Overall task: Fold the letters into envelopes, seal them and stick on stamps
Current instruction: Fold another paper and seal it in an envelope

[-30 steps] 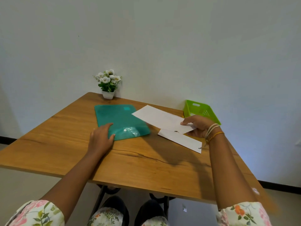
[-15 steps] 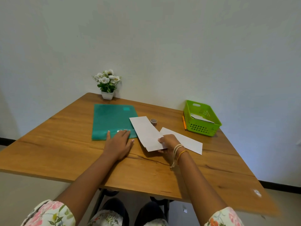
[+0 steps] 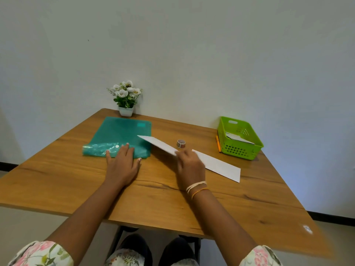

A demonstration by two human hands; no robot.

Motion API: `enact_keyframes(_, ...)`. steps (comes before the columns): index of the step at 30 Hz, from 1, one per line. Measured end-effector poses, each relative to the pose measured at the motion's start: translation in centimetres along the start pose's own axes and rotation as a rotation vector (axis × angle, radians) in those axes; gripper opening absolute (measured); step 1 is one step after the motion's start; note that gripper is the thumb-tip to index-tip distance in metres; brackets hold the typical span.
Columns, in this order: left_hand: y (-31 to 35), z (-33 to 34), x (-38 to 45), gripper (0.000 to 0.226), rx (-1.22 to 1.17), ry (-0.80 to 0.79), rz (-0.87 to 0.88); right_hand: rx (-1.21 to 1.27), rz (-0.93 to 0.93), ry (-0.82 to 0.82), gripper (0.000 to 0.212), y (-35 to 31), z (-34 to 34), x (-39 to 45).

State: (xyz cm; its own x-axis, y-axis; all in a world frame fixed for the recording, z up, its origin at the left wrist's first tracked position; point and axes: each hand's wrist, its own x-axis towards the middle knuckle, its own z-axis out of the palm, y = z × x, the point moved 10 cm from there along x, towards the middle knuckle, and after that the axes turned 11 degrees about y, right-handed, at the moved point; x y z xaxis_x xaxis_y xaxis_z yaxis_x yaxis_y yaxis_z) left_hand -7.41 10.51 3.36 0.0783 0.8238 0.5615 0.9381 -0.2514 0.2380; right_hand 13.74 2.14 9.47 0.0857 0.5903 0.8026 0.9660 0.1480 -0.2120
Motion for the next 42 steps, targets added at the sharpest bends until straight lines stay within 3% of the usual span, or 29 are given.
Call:
enact_keyframes(5, 4.1, -0.6, -0.5, 0.045, -0.260, 0.056, 0.100, -0.176, -0.126, -0.236, 0.012, -1.9, 4.1, -3.5)
enact_keyframes(9, 8.3, 0.9, -1.2, 0.037, -0.431, -0.066, 0.199, -0.088, -0.056, -0.472, 0.045, -1.6, 5.7, -3.6)
enact_keyframes(13, 10.4, 2.4, -1.1, 0.036, -0.441, -0.154, 0.154, 0.277, 0.301, -0.441, 0.034, 2.1, 4.4, -2.0)
enact_keyframes(16, 11.3, 3.4, -0.7, 0.045, -0.371, -0.225, 0.133, 0.127, 0.521, -0.354, 0.034, 8.5, 2.8, -0.1)
enact_keyframes(20, 11.5, 4.9, -0.7, 0.069, -0.305, -0.355, 0.118, -0.177, 0.545, -0.618, 0.045, 15.7, 3.4, 0.6)
enact_keyframes(24, 11.2, 5.7, -0.5, 0.072, -0.269, -0.378, 0.107, -0.259, 0.532, -0.811, 0.051, 17.9, 3.7, -0.6)
enact_keyframes(28, 11.0, 5.1, -0.4, 0.056, -0.333, -0.336, 0.086, -0.289, 0.550, -0.815, 0.054, 17.9, 3.6, -0.9)
enact_keyframes(33, 11.7, 3.7, -0.9, 0.056, -0.365, -0.319, 0.120, -0.082, 0.723, -0.768, 0.055, 17.3, 3.3, -2.1)
enact_keyframes(35, 12.2, 3.5, -1.1, 0.056, -0.348, -0.338, 0.157, 0.013, 0.783, -0.712, 0.037, 17.2, 2.9, -2.4)
enact_keyframes(37, 12.4, 3.7, -1.3, 0.056, -0.318, -0.375, 0.180, 0.112, 0.845, -0.678, 0.040, 17.0, 2.3, -2.7)
enact_keyframes(39, 12.5, 3.9, -1.4, 0.056, -0.300, -0.401, 0.190, 0.215, 0.899, -0.652, 0.028, 16.5, 1.4, -2.9)
enact_keyframes(42, 12.6, 3.9, -1.3, 0.053, -0.294, -0.401, 0.192, 0.327, 0.970, -0.722, 0.013, 15.6, 0.8, -4.1)
